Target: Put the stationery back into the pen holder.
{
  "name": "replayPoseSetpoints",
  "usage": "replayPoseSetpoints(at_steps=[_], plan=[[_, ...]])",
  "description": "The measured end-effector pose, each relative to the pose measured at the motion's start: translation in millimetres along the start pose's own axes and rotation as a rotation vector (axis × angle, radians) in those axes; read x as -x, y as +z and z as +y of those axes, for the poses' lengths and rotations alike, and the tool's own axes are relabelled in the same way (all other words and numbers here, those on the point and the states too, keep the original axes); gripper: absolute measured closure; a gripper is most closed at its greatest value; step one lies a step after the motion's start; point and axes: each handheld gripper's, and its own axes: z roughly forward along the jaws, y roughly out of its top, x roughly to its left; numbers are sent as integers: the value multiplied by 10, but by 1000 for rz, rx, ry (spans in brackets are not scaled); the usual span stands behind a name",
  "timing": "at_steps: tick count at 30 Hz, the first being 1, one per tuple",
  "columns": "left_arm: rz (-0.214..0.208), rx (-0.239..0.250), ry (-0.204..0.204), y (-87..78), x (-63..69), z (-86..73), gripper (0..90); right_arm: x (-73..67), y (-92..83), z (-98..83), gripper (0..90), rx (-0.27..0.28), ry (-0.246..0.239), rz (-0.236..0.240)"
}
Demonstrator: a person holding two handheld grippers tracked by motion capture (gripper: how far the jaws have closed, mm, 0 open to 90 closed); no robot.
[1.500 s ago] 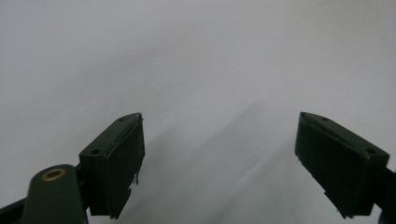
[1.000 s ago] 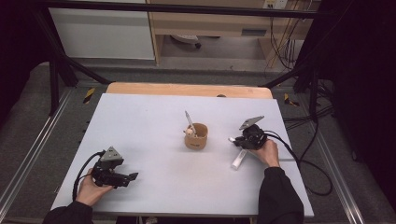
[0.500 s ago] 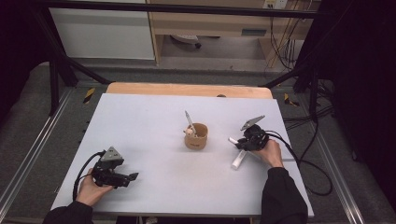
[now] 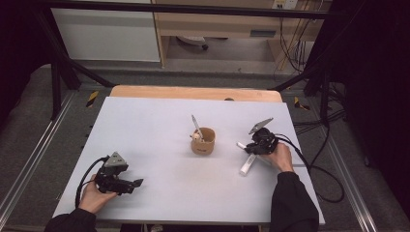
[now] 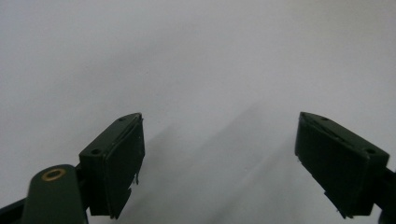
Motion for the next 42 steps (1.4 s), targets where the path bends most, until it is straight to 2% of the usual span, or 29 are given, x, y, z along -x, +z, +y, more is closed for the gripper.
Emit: replayPoseSetpoints(at_steps=[6,11,23,26,32,39,42], plan=[[2,0,1,0,2,2,158,-2,-70,-3,788,15,-6,2],[2,0,0,0,1,3,158,-7,-147,-2,787,49,-16,-17],[3,5,1,-8,6,3,158,-208,-470,199,787,205,-61,-48],[3,5,0,-6,5,4,158,-265,-521,232,786,243,-49,-49],[3,7,2,-8,10,5,158,-394,-578,304,786,353,23,-44],[2,7,0,-11,11,5,158,-561,-625,419,786,514,86,-44],[3,8,2,-16,11,6,158,-626,-647,493,786,555,102,-36]])
